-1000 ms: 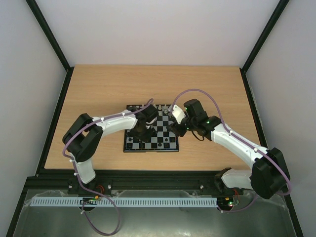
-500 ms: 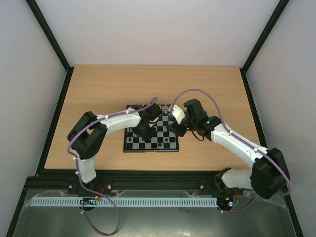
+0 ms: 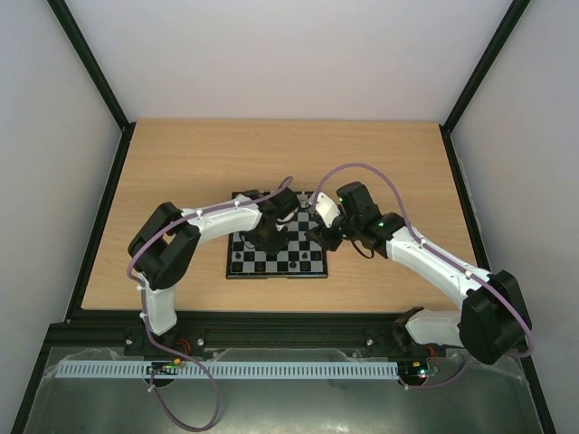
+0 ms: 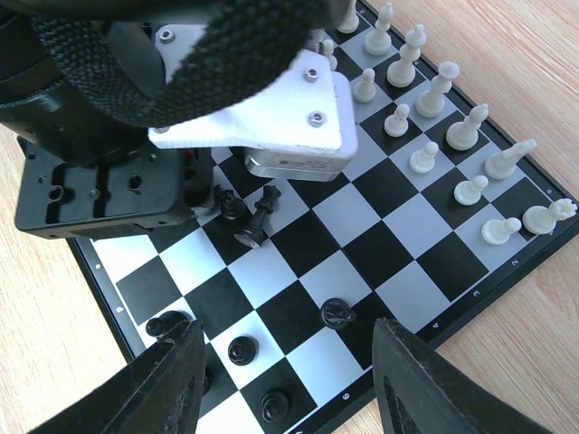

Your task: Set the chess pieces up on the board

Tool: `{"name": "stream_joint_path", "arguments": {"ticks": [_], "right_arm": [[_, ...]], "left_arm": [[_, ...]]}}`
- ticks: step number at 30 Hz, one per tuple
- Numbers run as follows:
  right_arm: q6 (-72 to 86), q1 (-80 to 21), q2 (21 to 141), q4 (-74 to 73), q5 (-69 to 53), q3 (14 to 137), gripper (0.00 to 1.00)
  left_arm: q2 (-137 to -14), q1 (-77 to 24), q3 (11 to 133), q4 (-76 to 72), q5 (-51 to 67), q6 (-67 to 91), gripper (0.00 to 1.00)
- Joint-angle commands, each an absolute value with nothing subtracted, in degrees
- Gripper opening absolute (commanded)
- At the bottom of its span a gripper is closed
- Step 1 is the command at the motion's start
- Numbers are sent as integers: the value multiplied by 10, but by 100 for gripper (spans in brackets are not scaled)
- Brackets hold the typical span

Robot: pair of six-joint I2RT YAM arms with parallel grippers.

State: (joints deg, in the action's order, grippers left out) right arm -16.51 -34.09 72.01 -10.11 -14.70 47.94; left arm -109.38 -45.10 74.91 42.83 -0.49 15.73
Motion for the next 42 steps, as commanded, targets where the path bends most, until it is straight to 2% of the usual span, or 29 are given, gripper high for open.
{"name": "stream_joint_path", "arguments": {"ticks": [1, 21, 29, 34, 42], "right_arm": [[-173, -340, 713, -103, -148, 473, 52], [-171, -340, 712, -105, -151, 473, 52], [-147, -334, 706, -106, -149, 487, 52], [-99, -275, 707, -146, -244, 545, 51], [-42, -200, 789, -255, -381, 649, 50]], "left_arm": [[-1067, -454, 717, 460, -15, 157, 28], [-1065, -463, 696, 472, -24, 169, 25], [-1047, -463, 689, 441, -14, 154, 13], [-996, -463, 669, 362, -1, 123, 11], [-857, -478, 587, 198, 31, 71, 10]]}}
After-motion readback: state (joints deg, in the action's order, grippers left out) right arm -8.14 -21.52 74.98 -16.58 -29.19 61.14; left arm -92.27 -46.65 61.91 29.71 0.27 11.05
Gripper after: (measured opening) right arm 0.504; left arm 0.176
